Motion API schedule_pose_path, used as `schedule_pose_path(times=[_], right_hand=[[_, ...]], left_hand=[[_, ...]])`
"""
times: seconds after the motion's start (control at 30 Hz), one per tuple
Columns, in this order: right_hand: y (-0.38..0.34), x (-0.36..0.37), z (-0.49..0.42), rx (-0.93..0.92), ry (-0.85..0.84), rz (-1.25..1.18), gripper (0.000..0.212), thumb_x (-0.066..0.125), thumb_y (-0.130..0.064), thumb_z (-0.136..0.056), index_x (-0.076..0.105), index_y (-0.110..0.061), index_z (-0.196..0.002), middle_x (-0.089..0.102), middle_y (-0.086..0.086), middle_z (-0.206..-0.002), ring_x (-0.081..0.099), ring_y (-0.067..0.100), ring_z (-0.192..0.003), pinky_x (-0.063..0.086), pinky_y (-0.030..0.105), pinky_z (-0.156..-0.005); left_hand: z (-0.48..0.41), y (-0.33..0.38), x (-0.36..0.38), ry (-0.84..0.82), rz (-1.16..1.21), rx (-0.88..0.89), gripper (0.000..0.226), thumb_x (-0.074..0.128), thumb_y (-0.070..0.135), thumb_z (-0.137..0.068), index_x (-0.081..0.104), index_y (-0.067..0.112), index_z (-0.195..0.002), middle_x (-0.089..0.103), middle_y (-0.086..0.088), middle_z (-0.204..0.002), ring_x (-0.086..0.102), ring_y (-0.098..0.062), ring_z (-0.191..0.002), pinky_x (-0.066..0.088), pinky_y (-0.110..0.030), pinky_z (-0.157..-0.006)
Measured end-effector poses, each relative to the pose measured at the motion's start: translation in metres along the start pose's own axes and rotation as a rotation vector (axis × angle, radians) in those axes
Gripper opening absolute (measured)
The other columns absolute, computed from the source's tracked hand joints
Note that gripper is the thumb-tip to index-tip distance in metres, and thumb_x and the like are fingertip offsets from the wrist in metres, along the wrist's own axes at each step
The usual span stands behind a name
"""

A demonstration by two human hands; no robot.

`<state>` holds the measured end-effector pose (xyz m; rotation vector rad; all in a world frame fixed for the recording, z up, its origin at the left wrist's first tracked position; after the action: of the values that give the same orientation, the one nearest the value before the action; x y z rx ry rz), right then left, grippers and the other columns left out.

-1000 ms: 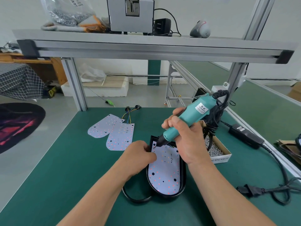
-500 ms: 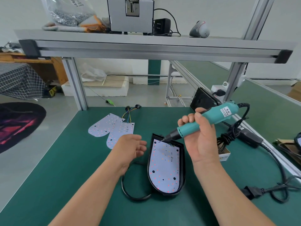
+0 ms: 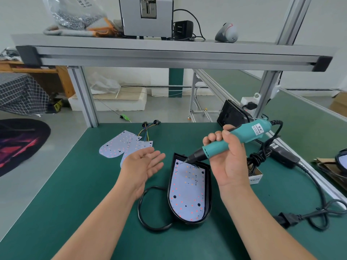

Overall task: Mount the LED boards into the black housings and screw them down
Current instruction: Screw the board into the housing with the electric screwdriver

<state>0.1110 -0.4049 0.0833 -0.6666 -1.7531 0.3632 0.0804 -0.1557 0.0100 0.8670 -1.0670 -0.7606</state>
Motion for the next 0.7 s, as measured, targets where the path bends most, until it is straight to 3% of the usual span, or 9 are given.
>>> schedule_pose_path(times=[0.2, 0.43, 0.53, 0.7], right_hand=[[0.002, 0.001, 0.001, 0.009, -0.021, 0.005, 0.015, 0.057, -0.004, -0.098, 0.062, -0.017, -0.104, 0.052, 0.004, -0.08, 0.057, 0.022, -0.078, 0.051, 0.04, -0.089], [0.004, 0.004, 0.003, 0.016, -0.024, 0.008, 0.016, 0.057, -0.004, -0.096, 0.064, -0.018, -0.101, 0.052, 0.004, -0.078, 0.057, 0.022, -0.076, 0.053, 0.039, -0.086], [0.004, 0.005, 0.004, 0.018, -0.019, 0.001, 0.016, 0.057, -0.004, -0.095, 0.063, -0.017, -0.101, 0.051, 0.004, -0.078, 0.056, 0.022, -0.076, 0.052, 0.039, -0.086], [0.004, 0.005, 0.005, 0.019, -0.018, -0.001, 0.017, 0.056, -0.003, -0.096, 0.064, -0.018, -0.101, 0.052, 0.004, -0.078, 0.057, 0.022, -0.077, 0.052, 0.04, -0.088]], left_hand=[[0.0, -0.001, 0.003, 0.01, 0.113, -0.037, 0.043, 0.029, -0.017, -0.104, 0.049, 0.001, -0.138, 0.065, -0.025, -0.127, 0.077, -0.03, -0.108, 0.06, -0.037, -0.093], [-0.005, 0.001, -0.007, 0.021, 0.51, -0.126, 0.039, 0.026, -0.022, -0.099, 0.047, -0.019, -0.132, 0.051, -0.032, -0.135, 0.066, -0.04, -0.115, 0.058, -0.038, -0.088], [-0.005, 0.005, -0.007, -0.001, 0.528, -0.118, 0.034, 0.025, -0.021, -0.1, 0.052, -0.018, -0.12, 0.056, -0.033, -0.133, 0.074, -0.043, -0.111, 0.063, -0.038, -0.085], [-0.001, 0.0, -0.003, -0.023, 0.438, -0.131, 0.033, 0.026, -0.02, -0.101, 0.053, -0.013, -0.12, 0.069, -0.036, -0.118, 0.077, -0.044, -0.104, 0.067, -0.038, -0.079]])
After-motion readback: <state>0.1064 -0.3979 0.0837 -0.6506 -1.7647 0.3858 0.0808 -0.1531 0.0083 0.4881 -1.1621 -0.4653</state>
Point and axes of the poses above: each hand's wrist, its own z-axis away from the middle knuckle, its own x-axis out of the palm, y = z × x, the point moved 9 cm from there along -z, towards the middle knuckle
